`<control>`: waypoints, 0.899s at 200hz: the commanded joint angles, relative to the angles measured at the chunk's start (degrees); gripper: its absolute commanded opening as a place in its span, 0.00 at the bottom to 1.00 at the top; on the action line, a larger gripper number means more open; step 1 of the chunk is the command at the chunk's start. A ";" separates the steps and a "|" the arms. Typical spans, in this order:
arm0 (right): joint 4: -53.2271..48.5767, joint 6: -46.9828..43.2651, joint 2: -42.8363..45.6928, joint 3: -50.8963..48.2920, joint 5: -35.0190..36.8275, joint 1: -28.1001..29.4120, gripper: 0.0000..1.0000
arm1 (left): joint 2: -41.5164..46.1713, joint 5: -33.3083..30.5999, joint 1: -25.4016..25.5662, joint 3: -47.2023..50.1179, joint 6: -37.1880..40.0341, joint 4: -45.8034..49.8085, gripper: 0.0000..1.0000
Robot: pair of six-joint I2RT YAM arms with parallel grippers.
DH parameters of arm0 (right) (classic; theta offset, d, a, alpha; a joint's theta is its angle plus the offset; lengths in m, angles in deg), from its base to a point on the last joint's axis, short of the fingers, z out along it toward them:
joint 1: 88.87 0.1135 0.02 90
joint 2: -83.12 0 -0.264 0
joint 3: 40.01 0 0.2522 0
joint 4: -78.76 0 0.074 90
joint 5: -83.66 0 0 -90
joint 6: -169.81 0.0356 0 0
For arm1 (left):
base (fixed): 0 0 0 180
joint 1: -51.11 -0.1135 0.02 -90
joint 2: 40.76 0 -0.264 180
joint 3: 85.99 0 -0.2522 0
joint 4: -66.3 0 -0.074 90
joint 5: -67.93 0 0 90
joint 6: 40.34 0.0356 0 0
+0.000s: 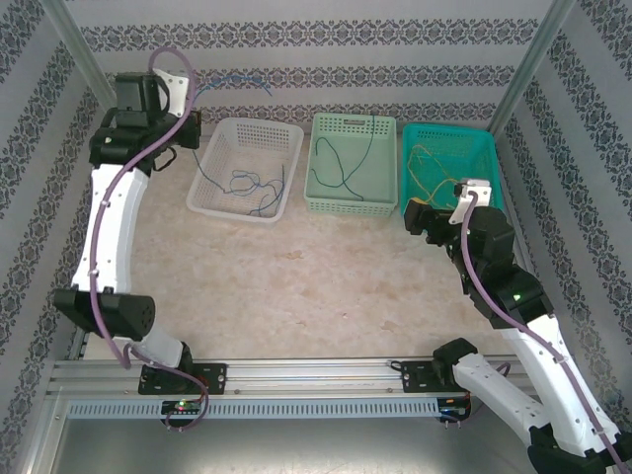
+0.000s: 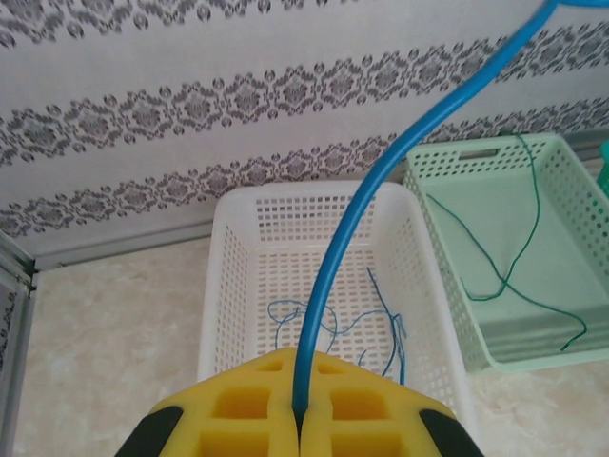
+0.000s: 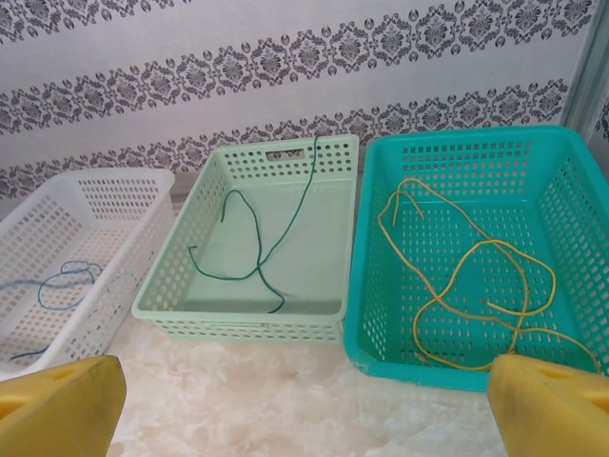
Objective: Untangle the cables
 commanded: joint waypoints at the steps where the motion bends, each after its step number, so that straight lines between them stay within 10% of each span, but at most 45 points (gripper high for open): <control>1: -0.72 1.01 0.93 -0.71 0.52 -0.52 0.97 | -5.04 -0.01 -1.76 -0.76 1.26 1.37 0.00; 131: -3.54 3.32 -1.05 -4.44 0.41 -2.23 0.98 | -43.15 7.98 -2.38 -23.18 -1.81 16.61 0.03; 180: -4.09 5.13 -1.17 -5.90 -1.94 -4.87 0.98 | -45.48 6.31 -2.38 -18.08 -3.93 17.57 0.21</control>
